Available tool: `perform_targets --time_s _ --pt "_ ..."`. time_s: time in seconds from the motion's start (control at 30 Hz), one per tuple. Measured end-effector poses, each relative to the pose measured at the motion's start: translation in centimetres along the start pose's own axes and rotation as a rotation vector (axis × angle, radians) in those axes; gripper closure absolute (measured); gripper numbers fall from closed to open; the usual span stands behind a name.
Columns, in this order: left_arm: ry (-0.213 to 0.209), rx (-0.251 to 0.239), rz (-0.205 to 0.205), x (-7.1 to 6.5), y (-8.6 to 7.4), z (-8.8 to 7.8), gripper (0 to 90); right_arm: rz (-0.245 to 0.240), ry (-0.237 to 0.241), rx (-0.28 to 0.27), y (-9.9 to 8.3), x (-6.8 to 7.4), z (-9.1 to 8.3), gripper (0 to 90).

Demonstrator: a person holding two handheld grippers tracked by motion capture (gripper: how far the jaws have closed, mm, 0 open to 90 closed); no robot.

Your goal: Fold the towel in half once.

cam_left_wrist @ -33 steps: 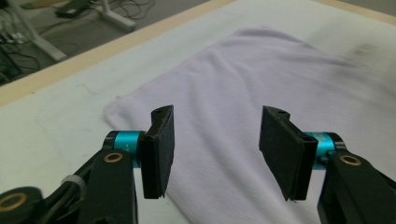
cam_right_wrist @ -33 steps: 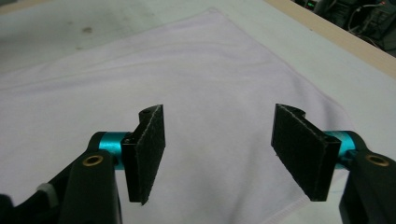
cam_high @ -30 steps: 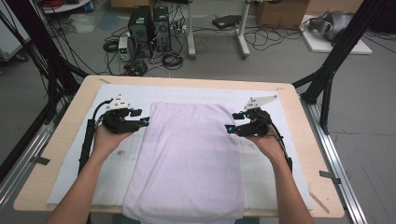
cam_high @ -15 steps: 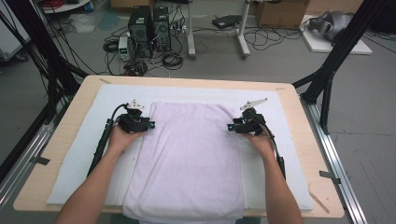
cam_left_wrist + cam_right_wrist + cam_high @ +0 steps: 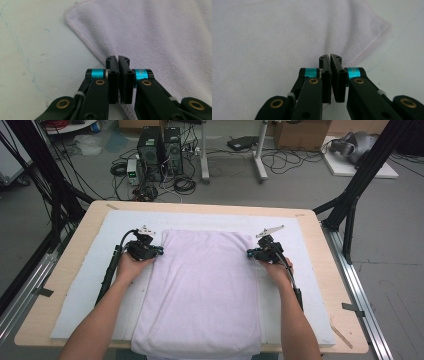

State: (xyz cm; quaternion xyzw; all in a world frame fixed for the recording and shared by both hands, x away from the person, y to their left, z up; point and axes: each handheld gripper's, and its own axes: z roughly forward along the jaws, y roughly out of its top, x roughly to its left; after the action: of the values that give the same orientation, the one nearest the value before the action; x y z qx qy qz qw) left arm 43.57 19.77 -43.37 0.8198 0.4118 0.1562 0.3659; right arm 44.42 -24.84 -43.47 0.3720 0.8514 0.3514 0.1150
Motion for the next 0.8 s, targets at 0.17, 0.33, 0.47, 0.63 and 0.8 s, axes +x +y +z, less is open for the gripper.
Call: perform_targets --time_s 0.17,0.33,0.47,0.63,0.8 --pt "-0.041 -0.061 -0.037 0.4 0.2 -1.9 86.7 0.020 0.046 -0.061 0.4 -0.2 -1.9 88.0" --pt "-0.074 -0.110 -0.024 -0.1 0.0 -4.5 86.7 -0.020 0.085 -0.067 0.8 0.5 -3.9 88.1" --pt "-0.088 -0.140 0.013 -1.2 -1.2 -7.3 86.7 -0.069 0.128 -0.114 0.6 2.2 -6.6 88.0" --pt "-0.096 -0.131 0.099 -3.6 -3.5 -9.6 86.6 -0.093 0.168 -0.119 -1.8 4.9 -9.0 88.0" --pt "-0.108 -0.135 0.128 -5.8 -6.4 -10.8 86.6 -0.104 0.203 -0.119 -5.3 7.7 -10.0 88.0"
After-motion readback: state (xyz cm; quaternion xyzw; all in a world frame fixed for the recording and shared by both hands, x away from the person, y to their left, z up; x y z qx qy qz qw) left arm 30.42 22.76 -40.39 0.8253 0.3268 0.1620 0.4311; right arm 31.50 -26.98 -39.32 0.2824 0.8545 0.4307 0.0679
